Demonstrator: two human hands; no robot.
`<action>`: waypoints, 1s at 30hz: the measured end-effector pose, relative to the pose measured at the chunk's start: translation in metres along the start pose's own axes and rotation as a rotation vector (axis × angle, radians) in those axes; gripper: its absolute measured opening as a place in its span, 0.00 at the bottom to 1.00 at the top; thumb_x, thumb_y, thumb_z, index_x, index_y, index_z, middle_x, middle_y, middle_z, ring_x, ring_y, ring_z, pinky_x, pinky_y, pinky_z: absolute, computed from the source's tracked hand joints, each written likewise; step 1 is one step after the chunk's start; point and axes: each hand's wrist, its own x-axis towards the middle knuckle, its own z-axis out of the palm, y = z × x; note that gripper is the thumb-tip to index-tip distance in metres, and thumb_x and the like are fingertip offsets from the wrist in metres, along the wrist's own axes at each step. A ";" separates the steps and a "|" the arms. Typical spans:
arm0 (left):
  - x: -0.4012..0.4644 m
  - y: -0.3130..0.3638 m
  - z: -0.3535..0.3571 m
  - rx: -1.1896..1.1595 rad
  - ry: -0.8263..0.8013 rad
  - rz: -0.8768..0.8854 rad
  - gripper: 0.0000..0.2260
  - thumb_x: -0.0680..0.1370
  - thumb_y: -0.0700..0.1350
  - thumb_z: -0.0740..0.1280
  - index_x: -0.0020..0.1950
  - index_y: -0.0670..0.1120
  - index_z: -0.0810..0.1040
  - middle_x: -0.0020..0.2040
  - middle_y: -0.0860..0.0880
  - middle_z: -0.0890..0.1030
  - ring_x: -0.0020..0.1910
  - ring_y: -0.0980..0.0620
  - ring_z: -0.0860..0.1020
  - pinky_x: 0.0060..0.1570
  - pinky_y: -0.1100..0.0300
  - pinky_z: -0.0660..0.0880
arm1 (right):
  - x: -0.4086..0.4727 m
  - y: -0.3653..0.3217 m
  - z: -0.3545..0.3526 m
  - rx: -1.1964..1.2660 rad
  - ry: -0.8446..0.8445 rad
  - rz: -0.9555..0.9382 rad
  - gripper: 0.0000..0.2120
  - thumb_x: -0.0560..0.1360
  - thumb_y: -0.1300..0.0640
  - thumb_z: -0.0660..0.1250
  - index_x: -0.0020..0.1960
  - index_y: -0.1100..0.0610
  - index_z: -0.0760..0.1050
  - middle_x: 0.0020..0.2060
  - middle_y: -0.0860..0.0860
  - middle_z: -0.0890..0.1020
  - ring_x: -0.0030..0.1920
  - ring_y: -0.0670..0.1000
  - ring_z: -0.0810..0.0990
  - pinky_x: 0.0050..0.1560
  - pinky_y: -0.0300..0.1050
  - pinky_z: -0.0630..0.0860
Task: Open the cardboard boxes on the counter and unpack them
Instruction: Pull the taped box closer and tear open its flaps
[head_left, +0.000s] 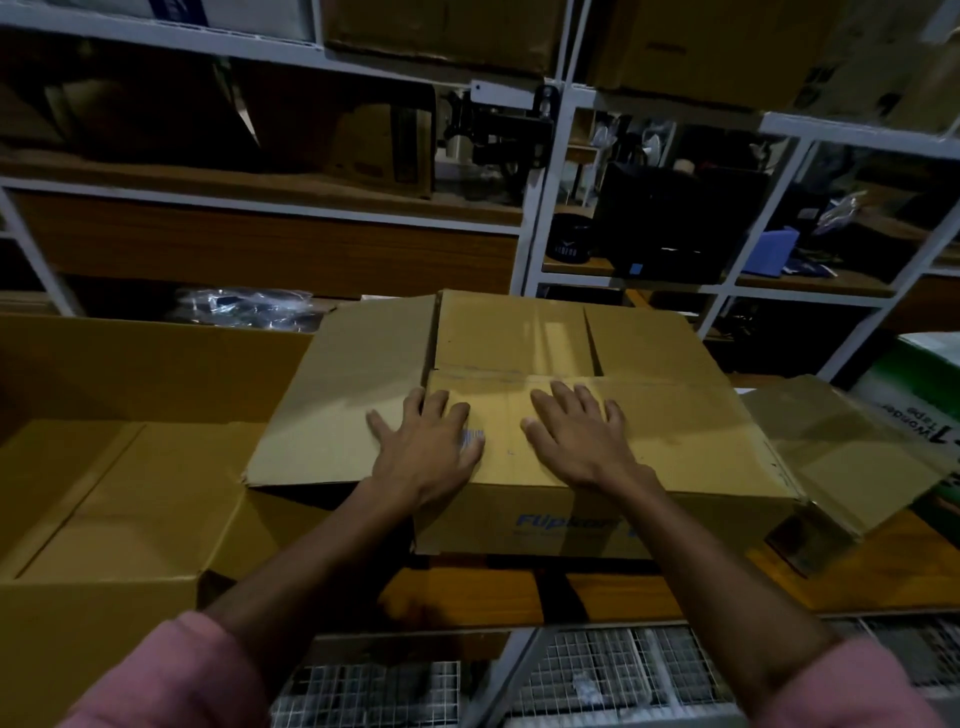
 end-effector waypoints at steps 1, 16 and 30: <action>0.001 0.002 0.000 0.005 0.021 0.004 0.25 0.81 0.64 0.49 0.72 0.54 0.67 0.78 0.49 0.63 0.78 0.44 0.55 0.67 0.24 0.55 | 0.002 0.001 -0.001 0.003 0.000 -0.002 0.29 0.82 0.35 0.44 0.80 0.43 0.54 0.83 0.49 0.50 0.82 0.55 0.45 0.77 0.68 0.42; 0.010 0.025 -0.022 0.030 0.145 0.028 0.27 0.80 0.61 0.44 0.71 0.49 0.68 0.78 0.47 0.64 0.77 0.44 0.59 0.68 0.34 0.63 | 0.060 0.007 -0.045 0.049 0.217 0.013 0.22 0.82 0.39 0.52 0.61 0.51 0.77 0.57 0.54 0.78 0.61 0.56 0.74 0.69 0.66 0.62; -0.005 0.074 -0.154 0.223 0.552 0.141 0.20 0.84 0.55 0.50 0.46 0.47 0.76 0.35 0.49 0.75 0.35 0.47 0.74 0.48 0.49 0.69 | -0.032 -0.015 -0.181 0.193 0.482 -0.111 0.15 0.84 0.47 0.61 0.39 0.50 0.74 0.32 0.49 0.76 0.31 0.47 0.74 0.32 0.41 0.67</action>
